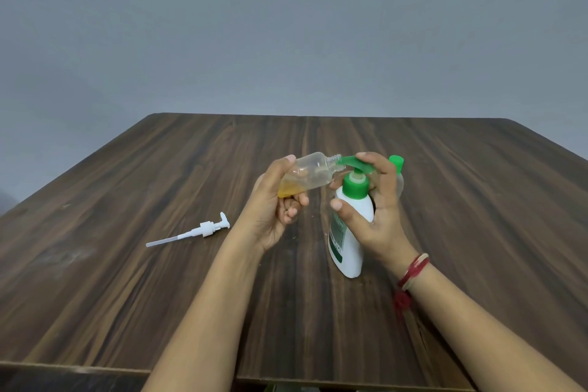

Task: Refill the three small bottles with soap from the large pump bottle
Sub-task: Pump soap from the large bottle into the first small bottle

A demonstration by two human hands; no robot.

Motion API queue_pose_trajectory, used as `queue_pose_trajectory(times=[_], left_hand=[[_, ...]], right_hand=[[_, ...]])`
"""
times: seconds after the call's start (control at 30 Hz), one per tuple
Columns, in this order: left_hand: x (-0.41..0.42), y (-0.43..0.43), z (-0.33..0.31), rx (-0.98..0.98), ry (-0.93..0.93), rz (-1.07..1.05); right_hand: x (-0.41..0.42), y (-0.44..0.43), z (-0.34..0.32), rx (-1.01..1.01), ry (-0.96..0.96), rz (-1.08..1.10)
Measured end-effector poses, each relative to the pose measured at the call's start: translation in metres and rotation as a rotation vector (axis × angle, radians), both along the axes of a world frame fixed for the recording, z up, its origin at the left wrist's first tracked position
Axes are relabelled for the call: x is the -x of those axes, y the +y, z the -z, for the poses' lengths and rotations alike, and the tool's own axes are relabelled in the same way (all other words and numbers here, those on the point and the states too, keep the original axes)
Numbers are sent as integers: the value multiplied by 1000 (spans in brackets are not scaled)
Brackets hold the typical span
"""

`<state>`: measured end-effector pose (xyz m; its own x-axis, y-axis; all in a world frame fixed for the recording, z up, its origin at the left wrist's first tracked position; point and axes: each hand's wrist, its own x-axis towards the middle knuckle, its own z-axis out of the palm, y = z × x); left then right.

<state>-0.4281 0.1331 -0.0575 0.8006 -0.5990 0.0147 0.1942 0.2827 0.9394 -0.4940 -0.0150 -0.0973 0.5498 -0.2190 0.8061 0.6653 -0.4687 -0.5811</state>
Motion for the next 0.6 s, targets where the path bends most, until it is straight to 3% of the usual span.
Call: queue_pose_trajectory(times=[0.6], left_hand=[[0, 1, -1, -12, 21, -9]], right_hand=[[2, 0, 2, 40, 46, 102]])
